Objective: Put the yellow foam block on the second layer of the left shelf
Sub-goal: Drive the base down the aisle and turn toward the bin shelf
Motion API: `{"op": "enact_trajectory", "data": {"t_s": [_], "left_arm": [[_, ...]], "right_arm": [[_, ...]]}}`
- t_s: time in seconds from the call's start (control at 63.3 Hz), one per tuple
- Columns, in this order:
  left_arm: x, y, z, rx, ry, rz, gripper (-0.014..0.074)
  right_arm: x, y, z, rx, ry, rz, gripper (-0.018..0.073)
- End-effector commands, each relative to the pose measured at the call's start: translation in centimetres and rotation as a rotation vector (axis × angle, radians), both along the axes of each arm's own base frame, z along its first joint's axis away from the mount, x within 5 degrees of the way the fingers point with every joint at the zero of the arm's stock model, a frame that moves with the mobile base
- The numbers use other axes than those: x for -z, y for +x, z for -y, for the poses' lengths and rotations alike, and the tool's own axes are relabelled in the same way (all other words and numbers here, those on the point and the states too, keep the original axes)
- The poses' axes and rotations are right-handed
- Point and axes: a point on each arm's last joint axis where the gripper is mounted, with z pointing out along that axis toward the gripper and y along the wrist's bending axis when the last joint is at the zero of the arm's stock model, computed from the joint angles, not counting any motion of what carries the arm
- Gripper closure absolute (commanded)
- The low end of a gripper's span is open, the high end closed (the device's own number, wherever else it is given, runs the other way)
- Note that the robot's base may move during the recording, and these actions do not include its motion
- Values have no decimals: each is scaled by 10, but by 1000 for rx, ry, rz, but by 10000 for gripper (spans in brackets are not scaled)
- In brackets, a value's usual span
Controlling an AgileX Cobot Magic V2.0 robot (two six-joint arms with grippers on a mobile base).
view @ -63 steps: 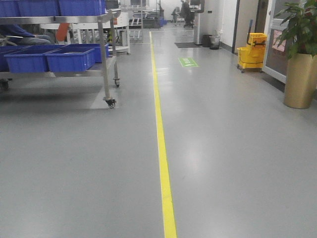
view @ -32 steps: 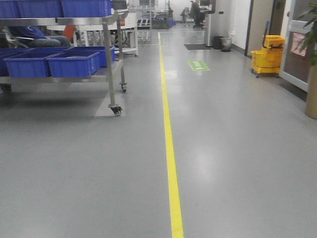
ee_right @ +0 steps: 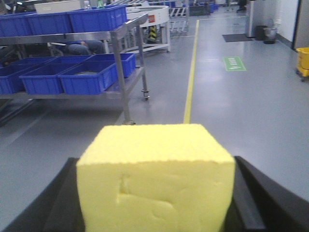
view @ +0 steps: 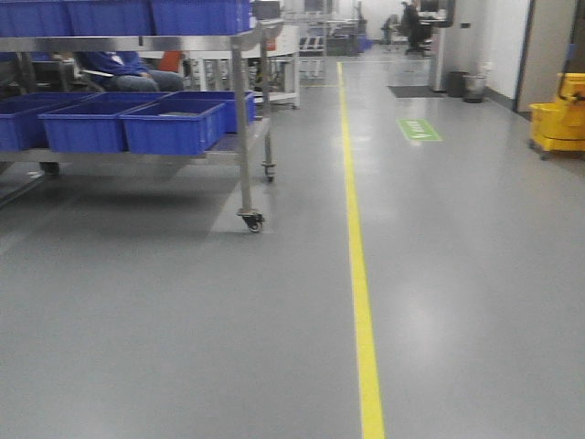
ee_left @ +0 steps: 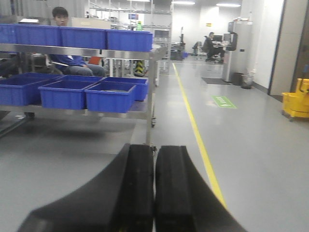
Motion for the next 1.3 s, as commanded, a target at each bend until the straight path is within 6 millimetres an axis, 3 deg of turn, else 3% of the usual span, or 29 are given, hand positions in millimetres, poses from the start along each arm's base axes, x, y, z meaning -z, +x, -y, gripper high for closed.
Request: {"op": "enact_trajectory", "data": {"t_s": [0.0,1.28], "left_arm": [[-1,-1,1,16,-13,82,460],[-1,-1,1,16,-13,82,460]], "right_arm": [[-17,-1,0,-5,-6,119,219],[-17,-1,0,-5,-6,119,219]]}}
